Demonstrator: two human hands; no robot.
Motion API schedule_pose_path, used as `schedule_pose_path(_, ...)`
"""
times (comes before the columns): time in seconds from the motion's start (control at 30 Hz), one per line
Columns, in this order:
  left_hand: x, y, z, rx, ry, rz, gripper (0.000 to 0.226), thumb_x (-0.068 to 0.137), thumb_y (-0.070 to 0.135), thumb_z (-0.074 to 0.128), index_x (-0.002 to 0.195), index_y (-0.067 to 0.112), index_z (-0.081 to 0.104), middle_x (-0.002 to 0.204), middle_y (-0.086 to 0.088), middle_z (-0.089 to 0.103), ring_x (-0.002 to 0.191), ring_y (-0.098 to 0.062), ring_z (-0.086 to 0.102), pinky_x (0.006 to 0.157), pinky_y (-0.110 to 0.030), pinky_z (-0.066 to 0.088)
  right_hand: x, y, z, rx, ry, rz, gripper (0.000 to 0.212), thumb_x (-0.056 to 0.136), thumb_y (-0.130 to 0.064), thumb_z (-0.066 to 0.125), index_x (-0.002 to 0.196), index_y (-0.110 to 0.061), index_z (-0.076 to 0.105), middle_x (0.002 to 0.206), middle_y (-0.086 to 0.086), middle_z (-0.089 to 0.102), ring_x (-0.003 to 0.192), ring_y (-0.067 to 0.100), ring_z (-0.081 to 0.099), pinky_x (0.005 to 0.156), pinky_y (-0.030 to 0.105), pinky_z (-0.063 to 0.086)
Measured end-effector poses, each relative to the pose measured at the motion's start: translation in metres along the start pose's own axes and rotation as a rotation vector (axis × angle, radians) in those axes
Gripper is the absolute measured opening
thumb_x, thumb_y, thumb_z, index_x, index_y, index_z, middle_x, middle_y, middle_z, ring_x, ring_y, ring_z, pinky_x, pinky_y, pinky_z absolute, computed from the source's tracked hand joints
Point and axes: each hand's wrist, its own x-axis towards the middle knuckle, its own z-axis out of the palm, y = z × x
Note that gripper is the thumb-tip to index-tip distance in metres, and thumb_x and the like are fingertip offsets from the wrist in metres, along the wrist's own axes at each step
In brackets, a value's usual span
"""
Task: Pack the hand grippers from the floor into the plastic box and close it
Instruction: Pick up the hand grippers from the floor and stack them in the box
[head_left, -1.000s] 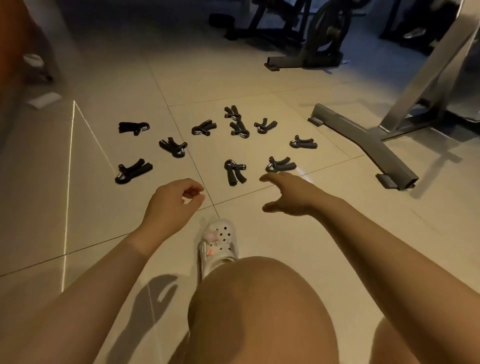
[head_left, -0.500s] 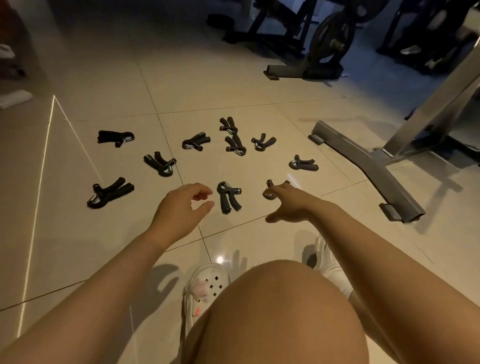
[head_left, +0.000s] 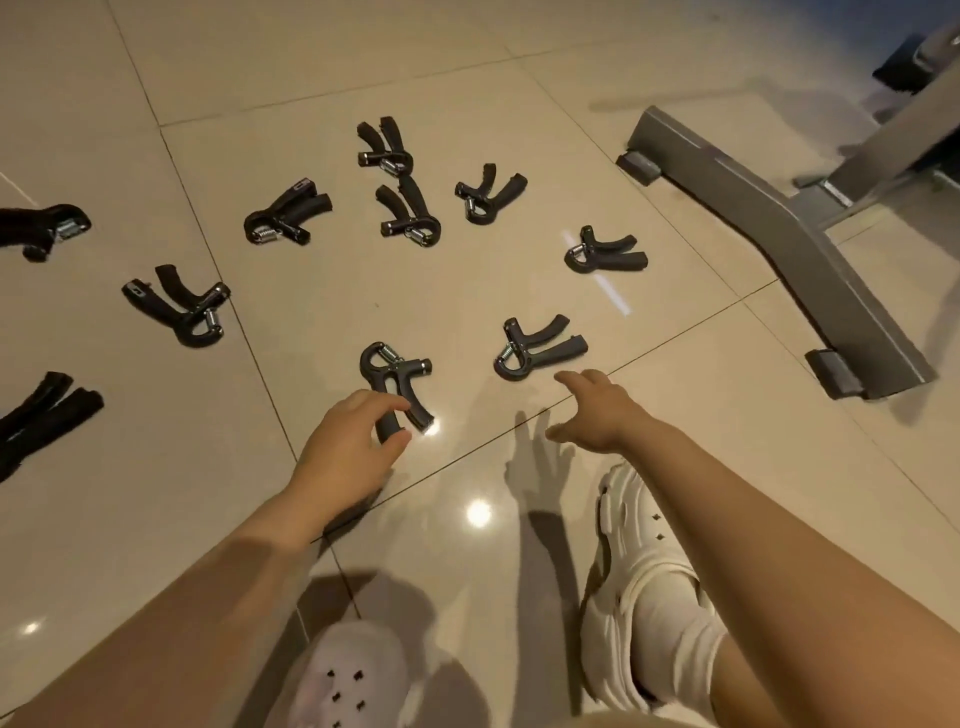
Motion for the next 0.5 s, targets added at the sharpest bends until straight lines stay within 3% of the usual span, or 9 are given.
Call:
schedule_pose_path(0.2, 0.047, -0.025, 0.036, 0.052, -0.024, -0.085, 0.042, 0.087, 0.019, 0.063, 0.128, 0.022, 0.056, 0.136, 0.003, 0.044, 0.126, -0.019, 0.036, 0.095, -0.02, 0.025, 0.087, 0.011, 0.009, -0.047, -0.001, 0.004, 0.079, 0.085, -0.035, 0.064, 0.149, -0.026, 0.018, 0.157, 0.005, 0.011, 0.141, 0.032, 0.016, 0.111, 0.043, 0.027)
schedule_pose_path(0.33, 0.066, -0.039, 0.062, 0.103, -0.125, -0.045, 0.05, 0.088, 0.022, 0.064, 0.135, 0.019, 0.049, 0.148, -0.005, 0.033, 0.137, -0.024, 0.024, 0.106, -0.024, 0.016, 0.136, 0.027, 0.01, -0.147, 0.007, 0.012, 0.079, 0.085, -0.031, 0.063, 0.149, -0.024, 0.017, 0.158, 0.002, 0.008, 0.144, 0.028, 0.008, 0.112, 0.045, 0.027)
schedule_pose_path(0.4, 0.062, -0.045, 0.075, 0.119, -0.154, -0.052, 0.054, 0.088, 0.022, 0.064, 0.138, 0.017, 0.045, 0.152, -0.007, 0.027, 0.141, -0.024, 0.017, 0.109, -0.023, 0.008, 0.15, 0.034, 0.017, -0.206, 0.033, 0.016, 0.072, 0.086, -0.029, 0.061, 0.146, -0.023, 0.023, 0.156, 0.002, 0.014, 0.143, 0.026, 0.01, 0.109, 0.046, 0.029)
schedule_pose_path(0.5, 0.055, -0.048, 0.089, 0.164, -0.153, -0.079, 0.061, 0.086, 0.027, 0.065, 0.142, 0.02, 0.04, 0.157, -0.004, 0.016, 0.145, -0.022, 0.004, 0.111, -0.024, 0.003, 0.157, 0.035, 0.037, -0.225, 0.225, -0.04, 0.052, 0.089, -0.023, 0.053, 0.138, -0.023, 0.037, 0.146, 0.002, 0.033, 0.136, 0.029, 0.024, 0.1, 0.045, 0.036)
